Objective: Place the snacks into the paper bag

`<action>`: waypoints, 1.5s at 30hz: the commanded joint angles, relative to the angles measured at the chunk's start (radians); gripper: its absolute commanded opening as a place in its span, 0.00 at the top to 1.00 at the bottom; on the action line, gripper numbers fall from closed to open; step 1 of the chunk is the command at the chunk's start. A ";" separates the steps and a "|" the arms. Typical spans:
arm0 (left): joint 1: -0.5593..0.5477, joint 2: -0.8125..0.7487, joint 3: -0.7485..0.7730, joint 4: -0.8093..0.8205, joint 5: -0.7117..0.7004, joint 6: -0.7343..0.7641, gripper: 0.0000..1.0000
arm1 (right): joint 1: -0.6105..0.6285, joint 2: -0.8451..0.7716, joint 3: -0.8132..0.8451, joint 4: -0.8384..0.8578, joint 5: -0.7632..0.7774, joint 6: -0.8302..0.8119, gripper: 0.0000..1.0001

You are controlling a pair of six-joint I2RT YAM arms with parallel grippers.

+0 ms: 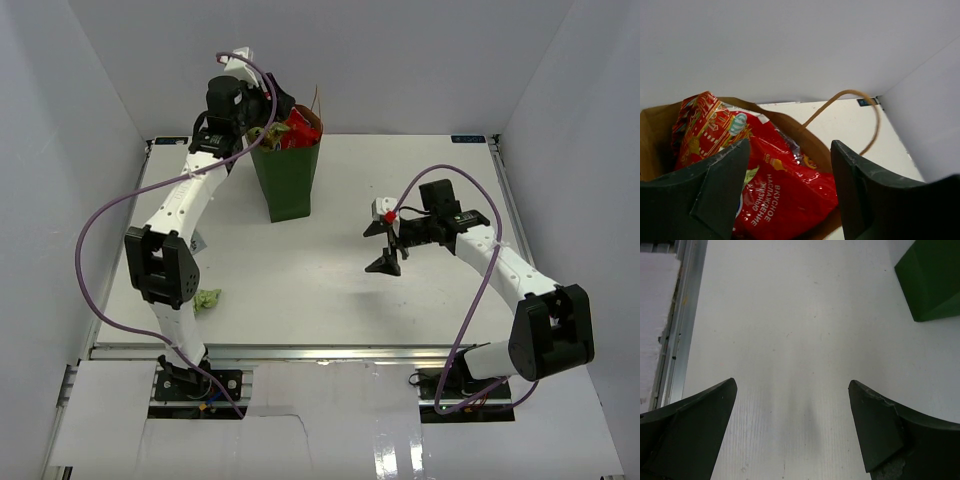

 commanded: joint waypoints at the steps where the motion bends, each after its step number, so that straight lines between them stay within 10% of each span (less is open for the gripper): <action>1: -0.001 -0.112 0.074 0.000 0.035 -0.019 0.23 | 0.037 0.012 0.050 -0.177 -0.068 -0.246 0.01; 9: -0.001 -0.389 -0.077 -0.056 0.086 0.005 0.21 | 0.256 0.161 0.204 -0.282 0.002 -0.390 0.01; 24: 0.002 -1.233 -0.585 -0.511 -0.219 -0.040 0.18 | 0.850 0.636 0.419 0.686 0.718 0.599 0.02; 35: 0.002 -1.324 -0.545 -0.679 -0.296 -0.063 0.16 | 0.872 0.953 0.748 0.734 0.547 0.392 0.08; 45: 0.002 -1.290 -0.581 -0.649 -0.283 -0.091 0.16 | 0.876 1.008 0.693 0.838 0.663 0.420 0.00</action>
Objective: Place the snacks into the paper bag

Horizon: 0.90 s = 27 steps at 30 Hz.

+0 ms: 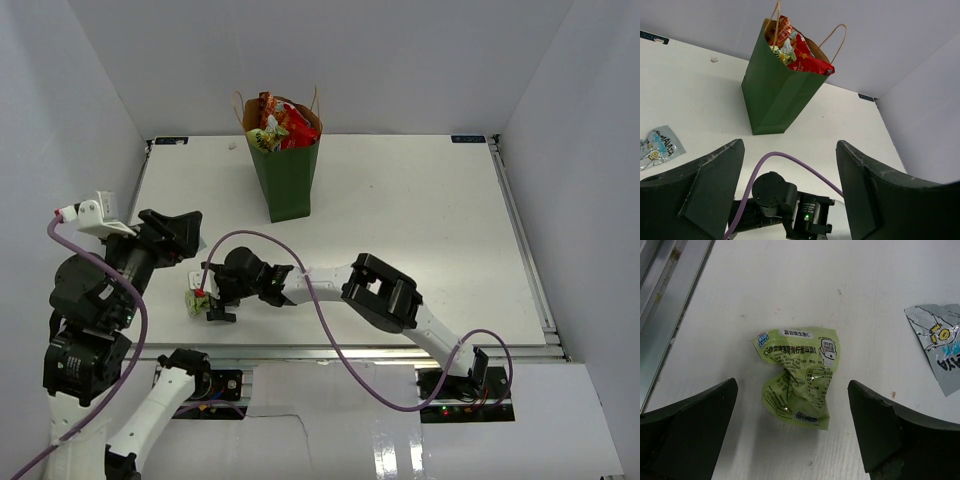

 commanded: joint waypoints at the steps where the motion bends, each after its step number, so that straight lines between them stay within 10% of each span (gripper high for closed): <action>1: 0.002 0.044 0.009 0.004 -0.005 -0.008 0.16 | 0.002 0.028 -0.008 0.104 0.067 0.015 0.04; 6: 0.002 0.097 0.034 0.010 0.021 -0.025 0.16 | -0.002 0.046 -0.007 0.138 0.071 0.042 0.14; 19: 0.002 0.073 -0.035 0.023 0.007 -0.183 0.16 | -0.074 0.008 -0.055 0.099 -0.116 0.122 0.88; 27: 0.002 0.022 -0.113 0.067 -0.037 -0.209 0.16 | -0.244 -0.228 -0.165 0.001 -0.479 0.083 0.92</action>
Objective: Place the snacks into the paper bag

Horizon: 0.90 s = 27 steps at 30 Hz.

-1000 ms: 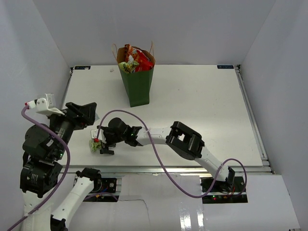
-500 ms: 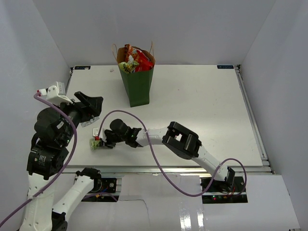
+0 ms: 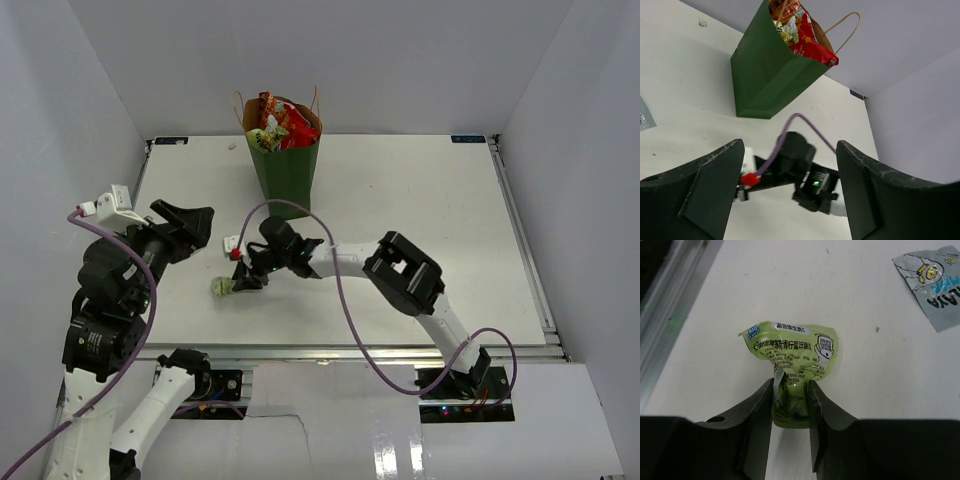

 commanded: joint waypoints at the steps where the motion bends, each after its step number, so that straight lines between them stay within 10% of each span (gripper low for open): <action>1: 0.002 -0.028 -0.053 0.060 -0.033 -0.026 0.16 | -0.102 -0.230 -0.056 -0.084 -0.277 -0.061 0.92; 6: 0.002 -0.056 -0.143 0.153 -0.042 -0.035 0.15 | -0.226 -0.451 -0.091 -0.333 -0.423 -0.328 0.92; 11: 0.002 -0.039 -0.209 0.224 -0.031 -0.033 0.15 | -0.334 -0.548 0.022 -0.384 -0.258 -0.323 0.92; 17: 0.002 -0.020 -0.297 0.230 -0.065 -0.078 0.15 | -0.401 -0.461 0.239 -0.192 0.168 -0.135 0.92; 27: 0.002 0.021 -0.345 0.154 -0.128 -0.216 0.15 | -0.404 -0.189 0.504 -0.166 0.357 -0.110 0.76</action>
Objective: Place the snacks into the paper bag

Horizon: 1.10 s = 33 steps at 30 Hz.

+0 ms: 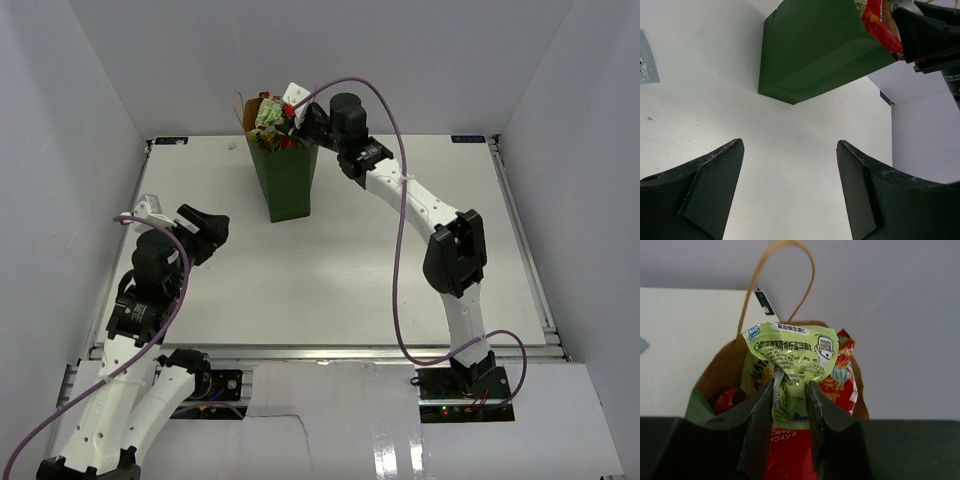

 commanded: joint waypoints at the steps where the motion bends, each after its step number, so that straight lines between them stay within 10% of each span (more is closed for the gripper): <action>1: 0.002 0.009 0.001 -0.061 -0.057 -0.094 0.15 | 0.001 -0.001 0.005 0.047 0.092 0.002 0.73; 8: 0.002 0.110 0.033 -0.191 -0.195 -0.272 0.10 | -0.030 -0.085 -0.053 0.041 0.040 0.057 0.28; 17: 0.037 0.475 0.178 -0.279 -0.346 -0.363 0.03 | -0.128 -0.358 -0.227 -0.106 -0.375 0.096 0.05; 21: 0.175 0.625 0.195 -0.236 -0.303 -0.190 0.02 | -0.195 -0.498 -0.465 -0.279 -0.699 -0.107 0.03; 33: 0.350 0.925 0.141 0.126 -0.077 0.577 0.02 | -0.260 -0.670 -0.963 -0.626 -0.618 -0.384 0.03</action>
